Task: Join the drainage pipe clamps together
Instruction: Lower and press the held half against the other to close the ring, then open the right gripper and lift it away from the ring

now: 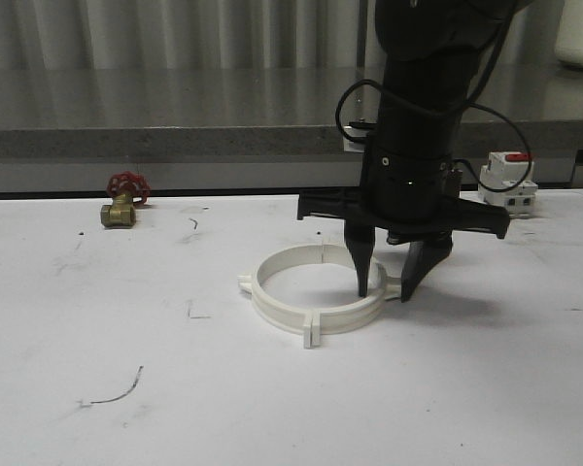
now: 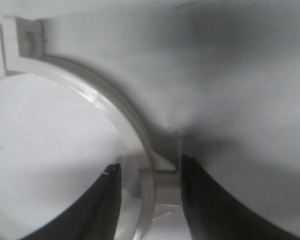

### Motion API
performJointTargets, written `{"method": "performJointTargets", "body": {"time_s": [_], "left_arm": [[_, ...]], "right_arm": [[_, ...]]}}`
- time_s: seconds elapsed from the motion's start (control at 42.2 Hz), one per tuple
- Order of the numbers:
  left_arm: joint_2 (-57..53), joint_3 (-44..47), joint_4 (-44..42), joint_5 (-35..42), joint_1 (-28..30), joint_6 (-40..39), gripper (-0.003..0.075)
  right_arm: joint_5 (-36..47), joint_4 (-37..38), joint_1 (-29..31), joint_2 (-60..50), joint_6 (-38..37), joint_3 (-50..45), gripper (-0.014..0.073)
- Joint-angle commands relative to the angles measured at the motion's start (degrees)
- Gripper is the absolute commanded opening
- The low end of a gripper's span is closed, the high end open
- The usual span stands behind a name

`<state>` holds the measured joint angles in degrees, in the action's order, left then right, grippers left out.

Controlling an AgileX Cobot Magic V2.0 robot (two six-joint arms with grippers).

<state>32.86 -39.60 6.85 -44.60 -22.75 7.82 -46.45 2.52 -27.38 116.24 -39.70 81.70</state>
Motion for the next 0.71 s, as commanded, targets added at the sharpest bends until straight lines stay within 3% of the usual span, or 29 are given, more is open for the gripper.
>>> {"method": "performJointTargets", "body": {"time_s": [0.0, 0.166, 0.308, 0.498, 0.688], "left_arm": [[0.2, -1.5, 0.8, 4.1, 0.0, 0.0, 0.0314], [0.2, -1.5, 0.8, 4.1, 0.0, 0.0, 0.0314], [0.2, -1.5, 0.8, 4.1, 0.0, 0.0, 0.0314], [0.2, -1.5, 0.8, 4.1, 0.0, 0.0, 0.0314], [0.2, -1.5, 0.8, 4.1, 0.0, 0.0, 0.0314]], "right_arm": [[-0.6, 0.2, -0.1, -3.4, 0.1, 1.8, 0.0349], [-3.1, 1.4, -0.1, -6.6, 0.1, 4.5, 0.0349], [-7.5, 7.3, -0.1, -14.6, 1.8, 5.5, 0.0349], [-11.0, 8.2, 0.4, -25.5, 19.4, 5.5, 0.0346], [-13.7, 6.3, 1.0, -35.8, 32.4, 3.3, 0.0346]]}}
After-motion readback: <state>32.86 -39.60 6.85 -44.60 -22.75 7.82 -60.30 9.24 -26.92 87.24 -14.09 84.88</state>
